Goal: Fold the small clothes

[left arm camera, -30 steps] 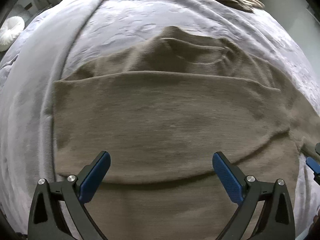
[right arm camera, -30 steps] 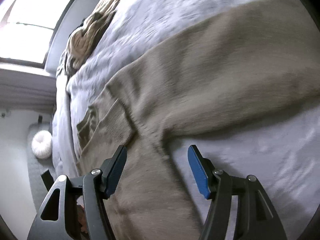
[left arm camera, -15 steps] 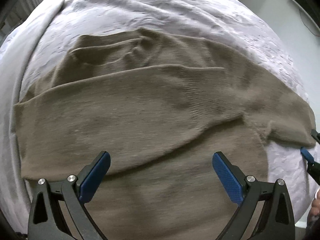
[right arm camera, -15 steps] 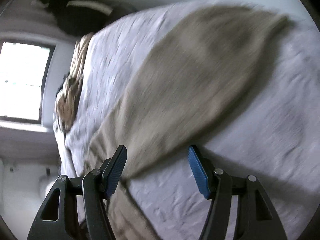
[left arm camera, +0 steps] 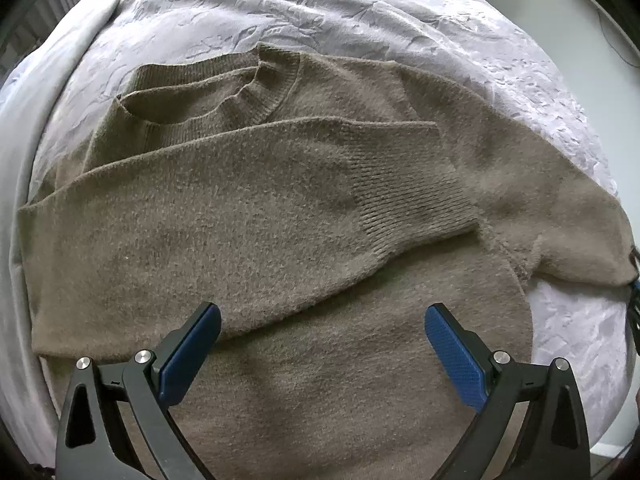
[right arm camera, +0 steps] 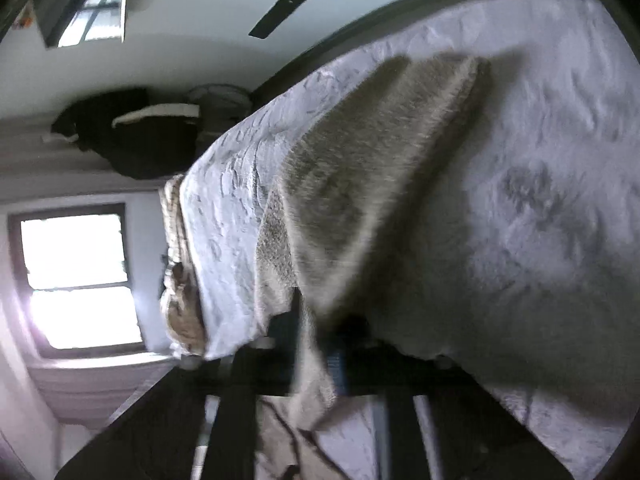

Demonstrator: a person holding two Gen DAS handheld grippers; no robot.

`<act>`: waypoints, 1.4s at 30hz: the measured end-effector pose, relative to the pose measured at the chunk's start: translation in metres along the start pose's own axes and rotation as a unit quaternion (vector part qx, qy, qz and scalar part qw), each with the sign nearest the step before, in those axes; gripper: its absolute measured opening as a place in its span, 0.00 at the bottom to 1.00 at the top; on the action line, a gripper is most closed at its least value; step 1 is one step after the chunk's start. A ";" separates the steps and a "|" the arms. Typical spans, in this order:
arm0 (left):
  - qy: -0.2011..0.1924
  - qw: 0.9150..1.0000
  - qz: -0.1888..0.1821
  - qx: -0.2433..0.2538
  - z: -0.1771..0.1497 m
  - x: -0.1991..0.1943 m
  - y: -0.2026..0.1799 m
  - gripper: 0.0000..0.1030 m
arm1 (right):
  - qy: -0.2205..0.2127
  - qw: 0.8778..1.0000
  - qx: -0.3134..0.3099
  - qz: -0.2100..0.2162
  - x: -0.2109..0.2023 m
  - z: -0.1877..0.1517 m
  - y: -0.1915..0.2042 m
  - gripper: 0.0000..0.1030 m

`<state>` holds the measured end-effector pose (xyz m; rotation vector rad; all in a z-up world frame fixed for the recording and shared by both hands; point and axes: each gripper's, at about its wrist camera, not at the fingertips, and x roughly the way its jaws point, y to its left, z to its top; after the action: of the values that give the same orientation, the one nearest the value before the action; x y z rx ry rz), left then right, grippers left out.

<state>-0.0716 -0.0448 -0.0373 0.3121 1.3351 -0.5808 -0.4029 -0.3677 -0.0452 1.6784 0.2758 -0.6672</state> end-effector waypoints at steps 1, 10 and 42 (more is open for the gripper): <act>0.000 1.000 -0.001 0.000 0.000 0.001 0.004 0.99 | 0.000 1.000 0.002 0.010 0.000 -0.001 0.000 0.07; -0.011 1.000 0.001 -0.016 0.006 -0.005 0.032 0.99 | 0.066 0.989 -0.096 0.086 0.023 -0.030 0.062 0.07; -0.047 0.979 0.044 -0.191 -0.052 -0.029 0.207 0.99 | 0.300 0.869 -0.381 -0.097 0.239 -0.286 0.127 0.56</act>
<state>-0.0012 0.1589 -0.0443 0.0282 1.3027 -0.2522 -0.0656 -0.1655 -0.0517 1.0383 1.0251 -0.1030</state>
